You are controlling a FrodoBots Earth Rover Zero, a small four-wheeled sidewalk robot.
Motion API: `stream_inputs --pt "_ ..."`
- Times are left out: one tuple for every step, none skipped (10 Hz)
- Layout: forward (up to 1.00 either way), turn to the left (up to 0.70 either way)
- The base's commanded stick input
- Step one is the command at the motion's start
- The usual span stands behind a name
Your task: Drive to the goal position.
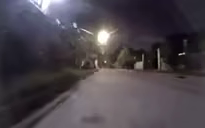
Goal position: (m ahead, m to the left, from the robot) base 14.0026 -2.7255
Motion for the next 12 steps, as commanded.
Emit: stream_inputs --pt "0.7 0.0" --pt "0.7 0.0" --pt "0.7 0.0" --pt "0.7 0.0" --pt "0.7 0.0" --pt "0.7 0.0" --pt "0.7 0.0" --pt "0.7 0.0" --pt "0.7 0.0" --pt "0.7 0.0" --pt "0.7 0.0" --pt "0.7 0.0"
